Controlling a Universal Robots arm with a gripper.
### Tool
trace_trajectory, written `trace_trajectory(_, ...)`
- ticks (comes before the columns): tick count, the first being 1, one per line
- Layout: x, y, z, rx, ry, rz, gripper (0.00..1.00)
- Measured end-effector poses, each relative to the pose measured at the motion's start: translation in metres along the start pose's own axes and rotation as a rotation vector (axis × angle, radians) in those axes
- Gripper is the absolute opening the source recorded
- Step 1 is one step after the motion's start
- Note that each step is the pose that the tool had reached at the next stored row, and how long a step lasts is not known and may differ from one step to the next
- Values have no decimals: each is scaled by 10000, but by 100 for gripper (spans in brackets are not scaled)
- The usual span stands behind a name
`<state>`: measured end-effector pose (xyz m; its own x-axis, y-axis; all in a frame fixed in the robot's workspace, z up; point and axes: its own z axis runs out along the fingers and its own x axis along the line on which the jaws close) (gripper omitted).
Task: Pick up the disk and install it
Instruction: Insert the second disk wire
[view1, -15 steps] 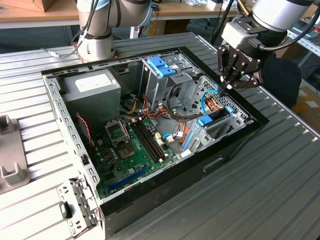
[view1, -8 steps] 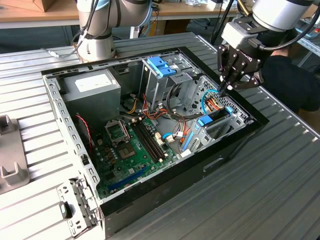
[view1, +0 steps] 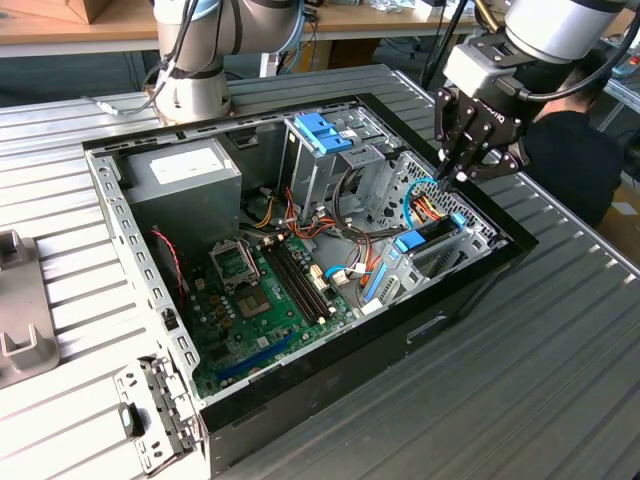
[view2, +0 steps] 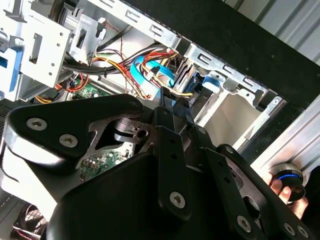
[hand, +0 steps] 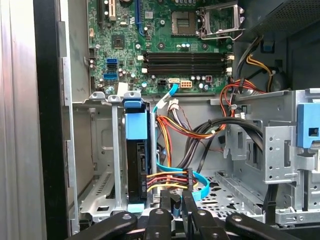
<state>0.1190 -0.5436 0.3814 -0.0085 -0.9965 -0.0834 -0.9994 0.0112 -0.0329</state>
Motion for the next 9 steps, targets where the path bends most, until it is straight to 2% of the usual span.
trace_trajectory(3, -25, -10, 6, 0, 1, 2, 24)
trace_trajectory(9, -27, -14, 6, 0, 5, 0, 24)
